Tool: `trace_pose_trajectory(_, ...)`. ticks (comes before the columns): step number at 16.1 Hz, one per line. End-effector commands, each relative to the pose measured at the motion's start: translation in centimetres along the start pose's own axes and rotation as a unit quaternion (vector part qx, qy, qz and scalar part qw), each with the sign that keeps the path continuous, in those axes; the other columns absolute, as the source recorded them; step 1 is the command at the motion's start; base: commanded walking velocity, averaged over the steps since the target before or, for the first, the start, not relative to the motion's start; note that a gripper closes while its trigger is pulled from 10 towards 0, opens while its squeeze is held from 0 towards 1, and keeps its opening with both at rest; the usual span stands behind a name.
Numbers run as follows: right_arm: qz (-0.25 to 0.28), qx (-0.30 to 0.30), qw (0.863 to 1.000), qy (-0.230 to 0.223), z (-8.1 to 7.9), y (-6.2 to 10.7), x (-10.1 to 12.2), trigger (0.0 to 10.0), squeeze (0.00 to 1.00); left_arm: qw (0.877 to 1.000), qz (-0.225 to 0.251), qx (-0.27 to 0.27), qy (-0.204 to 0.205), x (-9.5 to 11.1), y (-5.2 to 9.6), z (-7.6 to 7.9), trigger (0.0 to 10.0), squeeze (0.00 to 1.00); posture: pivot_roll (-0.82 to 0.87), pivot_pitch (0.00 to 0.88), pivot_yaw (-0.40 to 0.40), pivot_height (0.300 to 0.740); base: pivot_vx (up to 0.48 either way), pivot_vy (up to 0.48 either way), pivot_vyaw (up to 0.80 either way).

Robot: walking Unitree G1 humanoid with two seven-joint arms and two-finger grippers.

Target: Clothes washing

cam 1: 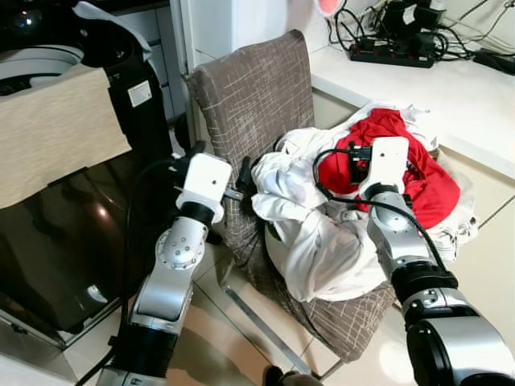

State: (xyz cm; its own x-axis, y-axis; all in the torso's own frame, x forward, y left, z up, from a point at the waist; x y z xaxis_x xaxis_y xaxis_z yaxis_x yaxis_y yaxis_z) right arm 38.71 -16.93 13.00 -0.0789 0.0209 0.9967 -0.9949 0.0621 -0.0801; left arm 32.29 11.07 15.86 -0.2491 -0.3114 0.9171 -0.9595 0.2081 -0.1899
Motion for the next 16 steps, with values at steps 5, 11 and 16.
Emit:
trace_pose_trajectory(5,-0.028,0.051,0.998,-0.036,-2.2,2.0,-2.4,10.0,1.0,0.999,-0.042,0.017,0.019,-1.8,1.4,-0.7,10.0,0.0,0.07,0.0,-0.015,0.74,0.0,0.0,-0.67)
trace_pose_trajectory(11,-0.074,-0.116,0.987,-0.088,2.6,1.0,-2.6,10.0,1.0,1.0,-0.027,0.001,0.006,-1.2,0.8,-0.6,10.0,0.0,0.06,0.0,-0.009,0.74,0.0,0.0,-0.68)
trace_pose_trajectory(16,-0.231,-0.199,0.948,-0.089,5.4,2.3,-6.4,10.0,0.0,1.0,-0.021,-0.01,0.011,-0.8,0.3,0.2,10.0,0.0,0.03,0.0,-0.006,0.74,0.0,0.0,-0.36)
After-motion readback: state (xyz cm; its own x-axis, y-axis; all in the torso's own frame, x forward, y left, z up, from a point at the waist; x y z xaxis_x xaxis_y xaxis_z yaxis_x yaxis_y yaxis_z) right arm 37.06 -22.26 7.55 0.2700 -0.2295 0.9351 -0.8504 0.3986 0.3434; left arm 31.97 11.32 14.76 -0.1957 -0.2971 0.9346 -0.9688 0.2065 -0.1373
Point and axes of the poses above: a point about 5 cm out from each wrist's last joint towards the gripper, its own y axis pointing back from the gripper into the wrist, its own x axis along the axis of the wrist's last joint, z = x × y, the point moved 2 cm from there along -y, pointing out of the wrist towards the gripper, and after that the axes turned 7 degrees about -y, right-handed, at the moved point
